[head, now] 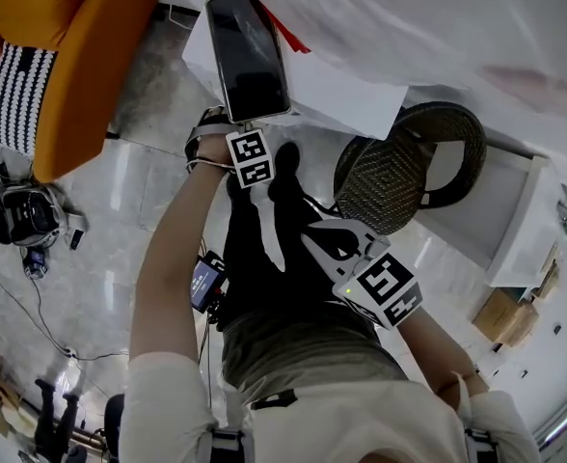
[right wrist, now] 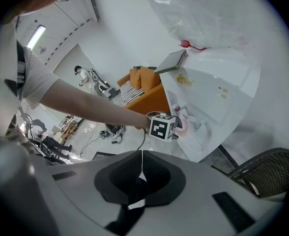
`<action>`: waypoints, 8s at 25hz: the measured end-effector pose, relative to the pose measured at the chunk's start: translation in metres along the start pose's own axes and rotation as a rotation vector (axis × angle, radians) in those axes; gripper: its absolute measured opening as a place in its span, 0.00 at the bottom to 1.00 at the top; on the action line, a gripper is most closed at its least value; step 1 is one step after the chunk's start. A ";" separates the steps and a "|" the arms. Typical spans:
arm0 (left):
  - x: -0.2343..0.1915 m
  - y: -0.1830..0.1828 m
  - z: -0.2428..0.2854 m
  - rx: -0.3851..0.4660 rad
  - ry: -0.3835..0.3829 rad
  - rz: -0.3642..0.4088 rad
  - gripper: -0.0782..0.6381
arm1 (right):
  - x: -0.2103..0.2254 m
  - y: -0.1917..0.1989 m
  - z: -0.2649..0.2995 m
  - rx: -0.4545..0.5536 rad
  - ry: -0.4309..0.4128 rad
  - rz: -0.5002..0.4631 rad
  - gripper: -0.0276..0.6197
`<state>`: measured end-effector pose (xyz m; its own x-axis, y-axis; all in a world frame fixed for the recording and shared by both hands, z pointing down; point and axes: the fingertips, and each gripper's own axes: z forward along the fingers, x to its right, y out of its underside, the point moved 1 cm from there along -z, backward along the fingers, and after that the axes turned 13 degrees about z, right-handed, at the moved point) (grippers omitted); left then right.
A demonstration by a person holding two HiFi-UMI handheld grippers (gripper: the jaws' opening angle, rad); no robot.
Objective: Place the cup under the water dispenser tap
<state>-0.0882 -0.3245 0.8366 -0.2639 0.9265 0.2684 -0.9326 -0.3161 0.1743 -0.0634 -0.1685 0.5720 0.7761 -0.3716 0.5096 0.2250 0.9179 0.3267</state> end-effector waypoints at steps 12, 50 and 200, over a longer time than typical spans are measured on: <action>0.008 0.015 -0.095 0.117 -0.103 -0.216 0.55 | -0.018 -0.023 -0.006 0.071 -0.031 -0.024 0.09; -0.015 0.057 -0.348 0.445 -0.191 -0.788 0.19 | -0.086 -0.077 -0.027 0.101 0.031 -0.124 0.09; 0.222 -0.171 -0.539 0.748 -0.329 -0.618 0.19 | -0.173 0.159 -0.193 0.628 0.200 -0.230 0.08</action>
<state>-0.1198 0.0456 0.3555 0.3968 0.9042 0.1580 -0.4598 0.0468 0.8868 -0.0486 0.0688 0.3823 0.8567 -0.4589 0.2356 0.0601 0.5425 0.8379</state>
